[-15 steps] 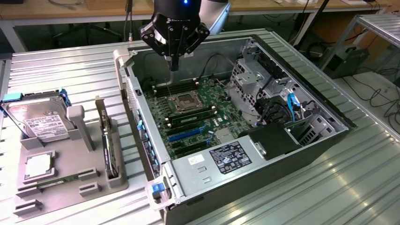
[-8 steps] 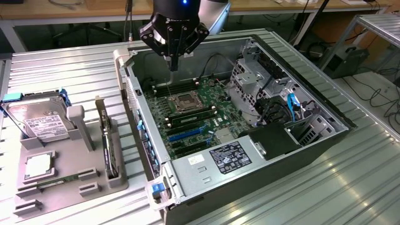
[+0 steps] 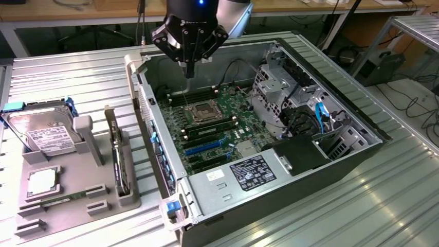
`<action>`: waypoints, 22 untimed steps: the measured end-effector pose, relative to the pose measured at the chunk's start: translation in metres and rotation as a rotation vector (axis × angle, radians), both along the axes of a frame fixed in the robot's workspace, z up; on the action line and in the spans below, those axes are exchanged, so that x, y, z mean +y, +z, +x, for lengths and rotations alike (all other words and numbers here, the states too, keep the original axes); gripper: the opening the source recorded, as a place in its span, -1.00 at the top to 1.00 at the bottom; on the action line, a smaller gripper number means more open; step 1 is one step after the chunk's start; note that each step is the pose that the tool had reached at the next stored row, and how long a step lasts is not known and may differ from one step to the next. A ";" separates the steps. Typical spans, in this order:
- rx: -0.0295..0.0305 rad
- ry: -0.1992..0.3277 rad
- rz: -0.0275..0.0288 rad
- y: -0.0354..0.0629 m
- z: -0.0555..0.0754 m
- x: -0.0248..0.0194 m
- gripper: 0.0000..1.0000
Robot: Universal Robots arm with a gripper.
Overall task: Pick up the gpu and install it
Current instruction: 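Reach for the gpu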
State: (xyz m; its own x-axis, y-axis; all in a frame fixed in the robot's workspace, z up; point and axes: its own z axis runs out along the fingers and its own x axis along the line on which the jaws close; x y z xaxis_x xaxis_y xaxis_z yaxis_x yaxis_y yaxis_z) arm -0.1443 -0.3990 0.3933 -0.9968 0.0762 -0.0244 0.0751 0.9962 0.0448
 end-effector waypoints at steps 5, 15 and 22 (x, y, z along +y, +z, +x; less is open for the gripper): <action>0.0000 0.000 0.0000 0.0000 -0.001 0.0000 0.79; 0.0000 0.000 0.0000 0.0000 -0.004 0.0000 0.79; 0.0000 0.000 0.0000 0.0000 -0.005 0.0000 0.79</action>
